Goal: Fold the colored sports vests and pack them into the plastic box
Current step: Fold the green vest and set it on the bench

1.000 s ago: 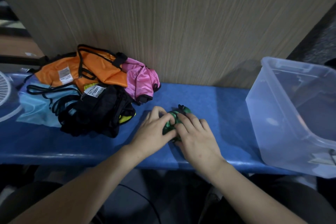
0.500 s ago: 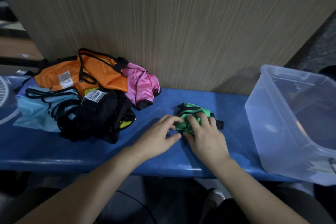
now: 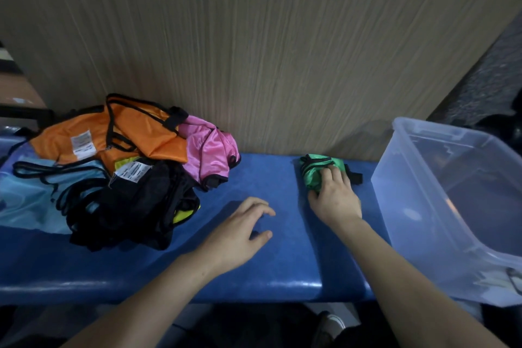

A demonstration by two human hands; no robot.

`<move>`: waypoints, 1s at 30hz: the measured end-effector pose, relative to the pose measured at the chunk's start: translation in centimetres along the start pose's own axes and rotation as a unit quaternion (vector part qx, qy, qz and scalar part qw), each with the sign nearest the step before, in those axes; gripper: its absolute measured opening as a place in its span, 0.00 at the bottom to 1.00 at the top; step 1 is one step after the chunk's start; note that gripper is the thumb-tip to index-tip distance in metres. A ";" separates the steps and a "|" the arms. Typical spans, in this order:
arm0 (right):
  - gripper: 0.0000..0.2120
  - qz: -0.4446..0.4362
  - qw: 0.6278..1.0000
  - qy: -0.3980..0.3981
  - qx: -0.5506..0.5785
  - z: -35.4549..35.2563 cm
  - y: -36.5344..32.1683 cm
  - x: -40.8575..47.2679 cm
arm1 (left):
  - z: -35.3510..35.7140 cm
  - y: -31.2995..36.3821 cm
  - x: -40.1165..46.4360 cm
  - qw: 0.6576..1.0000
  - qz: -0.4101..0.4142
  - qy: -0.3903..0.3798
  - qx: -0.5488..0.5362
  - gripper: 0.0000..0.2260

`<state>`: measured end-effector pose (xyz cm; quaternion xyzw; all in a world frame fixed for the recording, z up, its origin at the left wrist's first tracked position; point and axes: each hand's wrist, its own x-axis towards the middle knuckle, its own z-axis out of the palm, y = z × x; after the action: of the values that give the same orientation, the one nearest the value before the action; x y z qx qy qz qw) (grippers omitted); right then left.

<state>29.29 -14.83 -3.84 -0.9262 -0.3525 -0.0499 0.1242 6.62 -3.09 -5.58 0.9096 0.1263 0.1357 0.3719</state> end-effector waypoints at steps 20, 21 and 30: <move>0.28 -0.005 1.000 0.022 0.010 0.2 2.0 2.9 | -1.8 -1.9 1.0 0.997 -0.007 0.052 0.049 0.12; 0.29 -0.006 1.000 0.026 0.011 0.0 2.1 2.7 | -1.8 -1.8 0.9 0.997 -0.007 0.053 0.049 0.12; 0.30 -0.048 0.997 0.050 0.027 -2.1 0.5 -0.3 | -2.0 -1.6 0.0 0.996 -0.017 0.061 0.061 0.12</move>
<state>29.39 -15.97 -1.97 -0.9007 -0.3913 -0.0925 0.1643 5.72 -0.71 -5.36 0.9182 0.1724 0.1765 0.3098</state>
